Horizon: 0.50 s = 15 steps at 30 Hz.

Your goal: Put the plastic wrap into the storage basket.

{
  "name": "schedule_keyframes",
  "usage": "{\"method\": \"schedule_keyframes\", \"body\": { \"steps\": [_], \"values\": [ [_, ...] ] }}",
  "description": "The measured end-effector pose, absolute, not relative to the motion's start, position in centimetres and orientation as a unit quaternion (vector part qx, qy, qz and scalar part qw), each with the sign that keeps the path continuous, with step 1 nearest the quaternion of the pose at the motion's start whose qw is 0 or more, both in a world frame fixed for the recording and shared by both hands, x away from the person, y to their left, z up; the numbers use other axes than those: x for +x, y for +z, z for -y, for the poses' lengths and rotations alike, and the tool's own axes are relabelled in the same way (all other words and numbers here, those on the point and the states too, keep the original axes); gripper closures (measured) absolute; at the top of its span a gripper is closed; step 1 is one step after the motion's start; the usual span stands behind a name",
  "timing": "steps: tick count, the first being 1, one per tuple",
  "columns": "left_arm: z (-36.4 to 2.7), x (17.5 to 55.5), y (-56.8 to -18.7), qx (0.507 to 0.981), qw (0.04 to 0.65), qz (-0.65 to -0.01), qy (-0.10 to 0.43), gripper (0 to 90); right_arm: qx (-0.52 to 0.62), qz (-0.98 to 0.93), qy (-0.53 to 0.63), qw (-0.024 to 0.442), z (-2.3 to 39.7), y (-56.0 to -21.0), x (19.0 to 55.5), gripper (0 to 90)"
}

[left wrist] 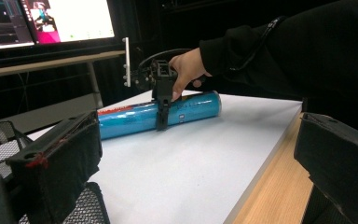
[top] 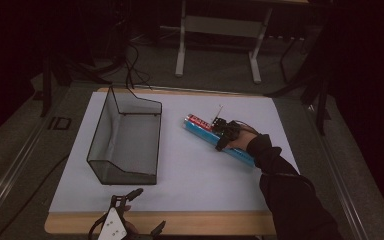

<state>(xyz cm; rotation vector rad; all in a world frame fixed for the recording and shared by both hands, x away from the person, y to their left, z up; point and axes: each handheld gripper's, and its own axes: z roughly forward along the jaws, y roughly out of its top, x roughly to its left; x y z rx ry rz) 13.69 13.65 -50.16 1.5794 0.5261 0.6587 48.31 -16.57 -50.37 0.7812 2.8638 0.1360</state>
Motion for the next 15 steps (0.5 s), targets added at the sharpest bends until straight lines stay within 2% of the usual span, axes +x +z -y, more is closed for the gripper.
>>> {"method": "schedule_keyframes", "body": {
  "steps": [15],
  "values": [
    [-13.62, 13.71, -50.21, 0.69, 0.624, -0.229, 0.287, 1.4, 0.28, -0.956, 0.039, 0.074, 16.21, -50.61, 48.44, 31.8]
  ]
}}
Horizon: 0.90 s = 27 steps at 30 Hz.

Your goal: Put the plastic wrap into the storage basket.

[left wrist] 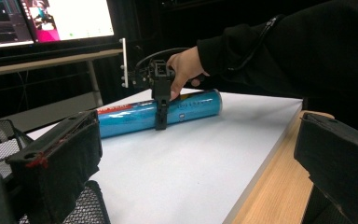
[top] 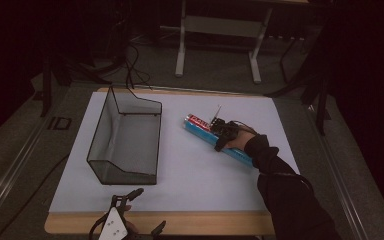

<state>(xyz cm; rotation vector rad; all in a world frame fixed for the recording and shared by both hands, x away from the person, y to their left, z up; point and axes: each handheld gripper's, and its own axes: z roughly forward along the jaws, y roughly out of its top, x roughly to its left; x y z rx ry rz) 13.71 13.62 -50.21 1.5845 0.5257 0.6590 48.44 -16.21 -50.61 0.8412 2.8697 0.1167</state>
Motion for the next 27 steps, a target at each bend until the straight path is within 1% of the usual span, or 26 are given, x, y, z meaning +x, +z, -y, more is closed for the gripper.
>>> {"method": "schedule_keyframes", "body": {
  "steps": [2, 4, 8, 10, 11, 12, 14, 18, 21, 27],
  "values": [
    [-13.7, 13.7, -50.2, 0.689, 0.625, -0.23, 0.288, 1.4, 0.305, -0.949, 0.05, 0.063, 16.4, -50.4, 48.5, 31.8],
    [-13.7, 13.7, -50.2, 0.688, 0.626, -0.231, 0.287, 1.4, 0.311, -0.947, 0.058, 0.064, 16.7, -50.0, 48.6, 31.8],
    [-13.7, 13.7, -50.2, 0.689, 0.624, -0.23, 0.289, 1.4, 0.33, -0.937, 0.078, 0.089, 17.3, -47.9, 48.5, 31.9],
    [-13.6, 13.7, -50.2, 0.689, 0.624, -0.229, 0.289, 1.4, 0.335, -0.935, 0.087, 0.084, 17.5, -47.5, 48.5, 31.9],
    [-13.6, 13.7, -50.2, 0.69, 0.623, -0.229, 0.289, 1.4, 0.346, -0.928, 0.107, 0.09, 17.7, -46.4, 48.3, 31.9],
    [-13.6, 13.7, -50.2, 0.69, 0.623, -0.229, 0.289, 1.4, 0.346, -0.928, 0.107, 0.09, 17.7, -46.4, 48.3, 31.9],
    [-13.6, 13.7, -50.2, 0.689, 0.623, -0.231, 0.289, 1.4, 0.354, -0.921, 0.131, 0.091, 17.7, -45.2, 48.2, 31.9],
    [-13.5, 13.8, -50.2, 0.689, 0.624, -0.232, 0.288, 1.4, 0.357, -0.916, 0.153, 0.096, 17.3, -43.9, 47.9, 31.9],
    [-13.5, 13.8, -50.2, 0.689, 0.624, -0.231, 0.288, 1.4, 0.357, -0.911, 0.181, 0.095, 16.3, -42.3, 47.3, 31.9],
    [-13.5, 13.8, -50.2, 0.689, 0.624, -0.231, 0.288, 1.4, 0.35, -0.905, 0.225, 0.089, 14.2, -40.7, 46.2, 31.9]
  ]
}}
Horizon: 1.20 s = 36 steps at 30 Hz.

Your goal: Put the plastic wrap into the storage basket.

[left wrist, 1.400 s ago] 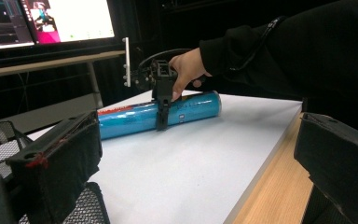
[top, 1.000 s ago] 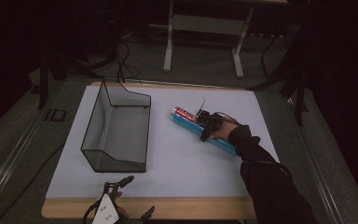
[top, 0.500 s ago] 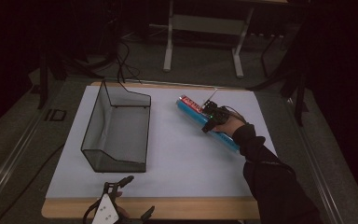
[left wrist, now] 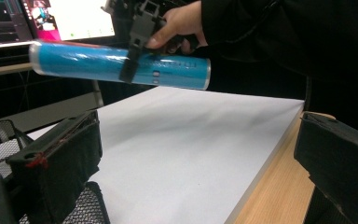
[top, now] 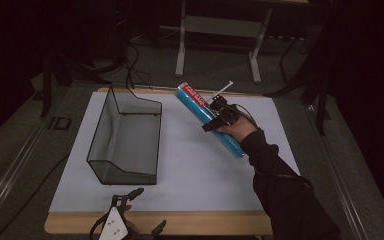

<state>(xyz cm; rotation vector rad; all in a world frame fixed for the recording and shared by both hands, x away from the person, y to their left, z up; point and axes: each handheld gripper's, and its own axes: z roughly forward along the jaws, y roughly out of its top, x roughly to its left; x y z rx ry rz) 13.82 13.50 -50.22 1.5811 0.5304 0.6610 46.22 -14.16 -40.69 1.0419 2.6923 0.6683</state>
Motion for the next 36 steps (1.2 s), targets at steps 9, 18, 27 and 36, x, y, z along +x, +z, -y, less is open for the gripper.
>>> {"method": "schedule_keyframes", "body": {
  "steps": [9, 18, 27, 36],
  "values": [
    [-13.5, 13.8, -50.2, 0.689, 0.625, -0.229, 0.287, 1.4, 0.342, -0.893, 0.279, 0.082, 10.7, -38.7, 45.2, 31.8],
    [-13.6, 13.7, -50.1, 0.686, 0.627, -0.229, 0.288, 1.4, 0.369, -0.859, 0.347, 0.068, 6.3, -37.8, 44.4, 31.8],
    [-13.5, 13.6, -50.1, 0.688, 0.628, -0.226, 0.286, 1.4, 0.398, -0.816, 0.416, 0.051, 2.4, -37.4, 43.8, 31.8],
    [-13.7, 13.4, -50.1, 0.686, 0.631, -0.224, 0.285, 1.4, 0.425, -0.787, 0.445, 0.041, -1.2, -37.4, 43.9, 31.8]
  ]
}}
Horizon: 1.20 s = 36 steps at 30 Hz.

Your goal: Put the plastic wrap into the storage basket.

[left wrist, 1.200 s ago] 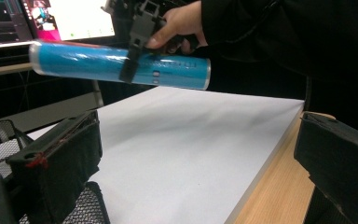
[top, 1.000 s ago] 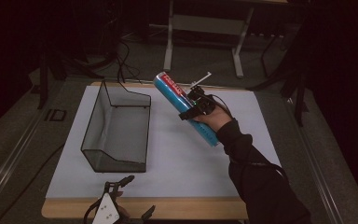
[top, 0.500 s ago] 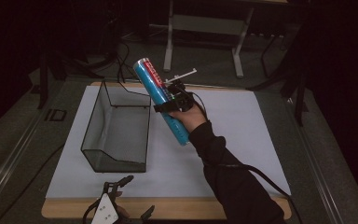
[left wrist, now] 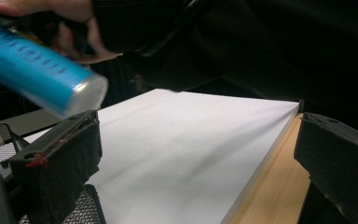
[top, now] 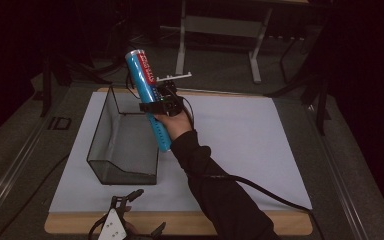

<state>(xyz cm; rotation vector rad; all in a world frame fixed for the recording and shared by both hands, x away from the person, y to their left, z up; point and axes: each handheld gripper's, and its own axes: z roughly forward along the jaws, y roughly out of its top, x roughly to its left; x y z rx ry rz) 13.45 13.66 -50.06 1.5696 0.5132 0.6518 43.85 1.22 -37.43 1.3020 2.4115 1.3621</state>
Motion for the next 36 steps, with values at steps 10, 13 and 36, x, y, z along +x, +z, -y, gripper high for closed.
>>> {"method": "schedule_keyframes", "body": {
  "steps": [10, 13, 36],
  "values": [
    [-13.9, 13.2, -50.0, 0.682, 0.633, -0.222, 0.29, 1.4, 0.46, -0.76, 0.458, 0.044, -4.8, -39.8, 43.7, 31.7],
    [-14.1, 13.3, -50.0, 0.682, 0.633, -0.225, 0.287, 1.4, 0.461, -0.759, 0.457, 0.047, -5.8, -41.0, 43.3, 31.8],
    [-13.9, 13.4, -50.1, 0.686, 0.634, -0.218, 0.282, 1.4, 0.512, -0.756, 0.407, 0.043, -6.5, -46.6, 40.7, 31.6]
  ]
}}
